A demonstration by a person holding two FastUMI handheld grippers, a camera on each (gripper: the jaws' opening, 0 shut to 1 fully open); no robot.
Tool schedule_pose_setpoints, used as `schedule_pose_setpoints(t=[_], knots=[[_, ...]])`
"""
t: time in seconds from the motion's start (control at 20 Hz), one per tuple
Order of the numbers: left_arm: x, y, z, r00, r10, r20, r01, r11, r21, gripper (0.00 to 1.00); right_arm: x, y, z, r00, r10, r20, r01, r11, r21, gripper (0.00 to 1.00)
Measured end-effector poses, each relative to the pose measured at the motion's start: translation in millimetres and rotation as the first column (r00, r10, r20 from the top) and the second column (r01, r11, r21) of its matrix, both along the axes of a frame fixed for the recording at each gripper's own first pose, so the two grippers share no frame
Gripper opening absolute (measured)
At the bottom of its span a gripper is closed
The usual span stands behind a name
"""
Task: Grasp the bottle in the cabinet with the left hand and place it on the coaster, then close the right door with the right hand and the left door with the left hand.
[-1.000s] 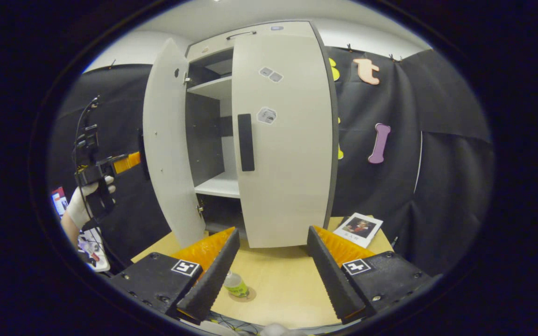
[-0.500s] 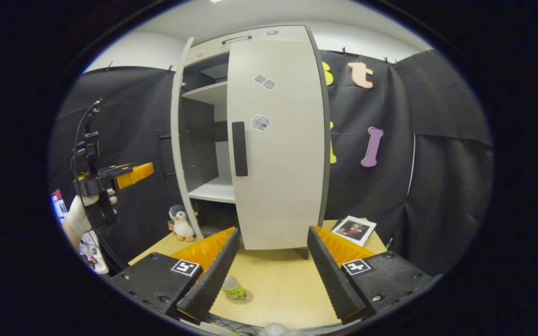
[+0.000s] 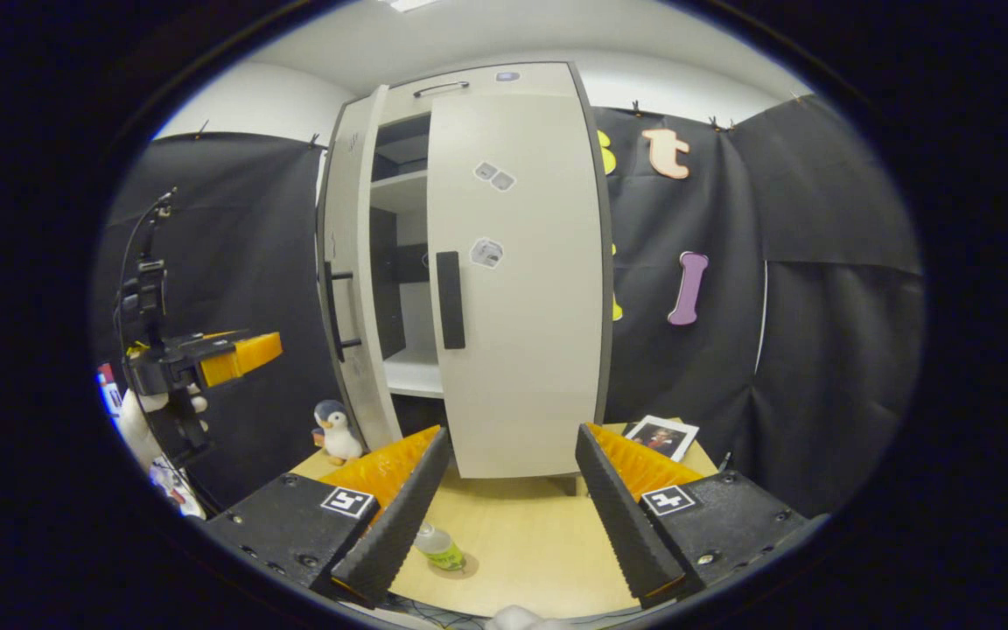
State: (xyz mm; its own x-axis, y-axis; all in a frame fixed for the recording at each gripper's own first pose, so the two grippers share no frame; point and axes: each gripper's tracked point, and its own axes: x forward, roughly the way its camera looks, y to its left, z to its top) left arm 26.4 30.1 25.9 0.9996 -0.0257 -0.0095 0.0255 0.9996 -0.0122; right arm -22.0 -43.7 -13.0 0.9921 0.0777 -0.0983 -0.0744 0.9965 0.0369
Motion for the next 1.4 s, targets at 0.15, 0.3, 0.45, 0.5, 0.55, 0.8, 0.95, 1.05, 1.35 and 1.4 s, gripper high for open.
schedule_pose_setpoints(t=[0.15, 0.3, 0.45, 0.5, 0.55, 0.8, 0.95, 1.05, 1.35, 1.4], knots=[[-18.7, 0.9, -0.2, 1.000, 0.003, 0.005, -0.003, 1.000, -0.013, 0.95, -0.3, -0.7, 0.0, 1.000, -0.018, 0.010, 0.018, 1.000, 0.000, 0.96], [-35.1, 7.9, -4.6, 0.999, 0.032, 0.009, -0.032, 0.999, 0.006, 0.95, -6.6, 0.3, -1.2, 0.999, -0.045, 0.027, 0.045, 0.999, 0.008, 0.96], [-50.5, 6.7, -13.0, 0.998, 0.056, 0.005, -0.056, 0.998, 0.009, 0.95, -7.3, 1.4, -1.4, 0.997, -0.061, 0.041, 0.061, 0.998, 0.002, 0.96], [-55.6, 7.3, -16.3, 0.998, 0.067, 0.008, -0.067, 0.998, 0.009, 0.93, -8.8, -0.3, -1.0, 0.996, -0.074, 0.047, 0.074, 0.997, -0.001, 0.96], [-60.8, 5.8, -19.5, 0.997, 0.070, 0.011, -0.071, 0.997, 0.019, 0.95, -9.9, 1.0, -1.6, 0.995, -0.079, 0.053, 0.079, 0.997, 0.003, 0.96], [-70.7, -13.9, -27.8, 0.999, 0.052, 0.008, -0.052, 0.998, 0.032, 0.95, -12.8, 7.4, -8.3, 0.995, -0.086, 0.046, 0.086, 0.996, 0.010, 0.96], [-71.4, -22.3, -28.1, 0.999, 0.040, 0.007, -0.040, 0.999, 0.016, 0.95, -13.3, 10.9, -11.2, 0.996, -0.082, 0.044, 0.082, 0.997, 0.010, 0.96], [-69.6, -21.0, -27.6, 0.999, 0.044, 0.011, -0.044, 0.999, 0.019, 0.95, -13.7, 13.1, -11.8, 0.996, -0.076, 0.045, 0.076, 0.997, 0.002, 0.96], [-69.0, -19.4, -25.9, 0.998, 0.056, 0.015, -0.057, 0.998, 0.016, 0.95, -10.9, 17.7, -5.7, 0.996, -0.064, 0.068, 0.065, 0.998, -0.013, 0.96], [-69.0, -19.5, -25.5, 0.998, 0.056, 0.016, -0.057, 0.998, 0.016, 0.95, -10.4, 17.7, -5.2, 0.996, -0.063, 0.071, 0.064, 0.998, -0.016, 0.96]])
